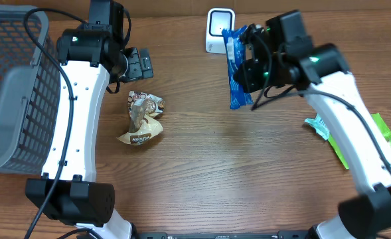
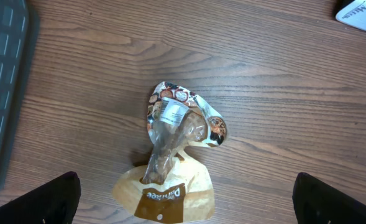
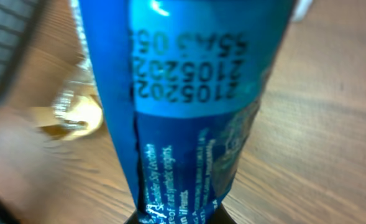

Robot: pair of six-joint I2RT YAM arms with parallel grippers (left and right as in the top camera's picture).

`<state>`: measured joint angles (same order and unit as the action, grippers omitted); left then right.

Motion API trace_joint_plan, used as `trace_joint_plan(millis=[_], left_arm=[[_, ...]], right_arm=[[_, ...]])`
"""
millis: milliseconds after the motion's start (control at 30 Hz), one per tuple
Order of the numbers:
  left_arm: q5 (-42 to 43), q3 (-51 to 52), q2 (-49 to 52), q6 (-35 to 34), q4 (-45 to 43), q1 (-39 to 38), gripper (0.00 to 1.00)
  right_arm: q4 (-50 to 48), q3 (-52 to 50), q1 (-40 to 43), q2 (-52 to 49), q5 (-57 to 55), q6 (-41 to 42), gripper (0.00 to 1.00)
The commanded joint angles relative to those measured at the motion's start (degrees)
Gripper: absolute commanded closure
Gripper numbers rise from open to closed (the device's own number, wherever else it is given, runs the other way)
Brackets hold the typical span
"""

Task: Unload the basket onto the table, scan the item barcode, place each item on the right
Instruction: 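Raise the Oreo packet to the white scanner with the right gripper, then lower the Oreo packet away from the scanner toward the table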

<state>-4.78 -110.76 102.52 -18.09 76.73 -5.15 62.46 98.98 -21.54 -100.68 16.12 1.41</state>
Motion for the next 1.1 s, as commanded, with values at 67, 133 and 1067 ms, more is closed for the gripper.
trace_joint_plan(millis=[67, 133, 1067], left_arm=[[-0.28, -0.94, -0.52, -0.15, -0.09, -0.07, 0.0], [-0.31, -0.94, -0.52, -0.15, -0.11, -0.07, 0.0], [-0.31, -0.94, -0.52, -0.15, -0.09, -0.07, 0.0]], right_arm=[[2.1, -0.46, -3.17, -7.61, -14.16, 4.61, 0.96], [3.93, -0.46, -4.79, -10.27, -13.9, 4.57, 0.96], [5.29, -0.46, -6.03, -21.59, -8.74, -4.85, 0.58]])
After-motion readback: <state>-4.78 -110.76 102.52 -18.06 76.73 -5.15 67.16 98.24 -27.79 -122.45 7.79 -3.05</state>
